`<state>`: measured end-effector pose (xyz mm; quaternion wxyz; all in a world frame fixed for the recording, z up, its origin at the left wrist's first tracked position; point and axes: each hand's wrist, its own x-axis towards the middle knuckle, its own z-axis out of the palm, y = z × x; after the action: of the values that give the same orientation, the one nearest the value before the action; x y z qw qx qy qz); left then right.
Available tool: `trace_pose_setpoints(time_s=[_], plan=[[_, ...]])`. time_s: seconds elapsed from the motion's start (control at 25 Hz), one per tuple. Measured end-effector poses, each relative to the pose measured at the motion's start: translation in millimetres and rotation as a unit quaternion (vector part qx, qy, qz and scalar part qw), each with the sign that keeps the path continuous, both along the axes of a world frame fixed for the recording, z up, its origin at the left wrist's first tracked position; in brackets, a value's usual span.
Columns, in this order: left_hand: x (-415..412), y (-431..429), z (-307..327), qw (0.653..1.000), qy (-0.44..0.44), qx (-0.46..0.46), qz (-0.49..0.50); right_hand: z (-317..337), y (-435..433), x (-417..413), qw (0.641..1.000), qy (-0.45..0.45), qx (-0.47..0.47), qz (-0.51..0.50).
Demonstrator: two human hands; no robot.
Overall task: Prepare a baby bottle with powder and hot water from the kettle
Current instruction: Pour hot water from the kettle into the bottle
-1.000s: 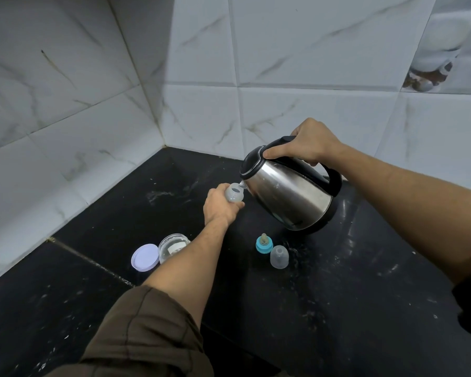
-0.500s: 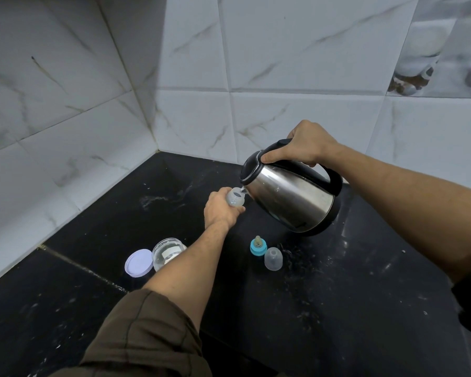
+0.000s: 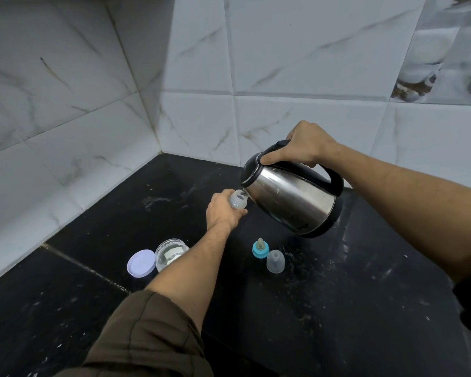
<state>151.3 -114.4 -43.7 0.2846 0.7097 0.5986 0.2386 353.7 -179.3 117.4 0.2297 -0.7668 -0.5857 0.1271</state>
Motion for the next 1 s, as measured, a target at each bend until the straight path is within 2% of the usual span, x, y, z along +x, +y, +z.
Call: trace_pose_setpoints(time_s=[1.0], plan=[[-3.9,-2.4,5.2,1.0,-0.013,-0.005,-0.001,9.1,-1.2,-7.9,1.0,-0.024,-0.006,0.002]])
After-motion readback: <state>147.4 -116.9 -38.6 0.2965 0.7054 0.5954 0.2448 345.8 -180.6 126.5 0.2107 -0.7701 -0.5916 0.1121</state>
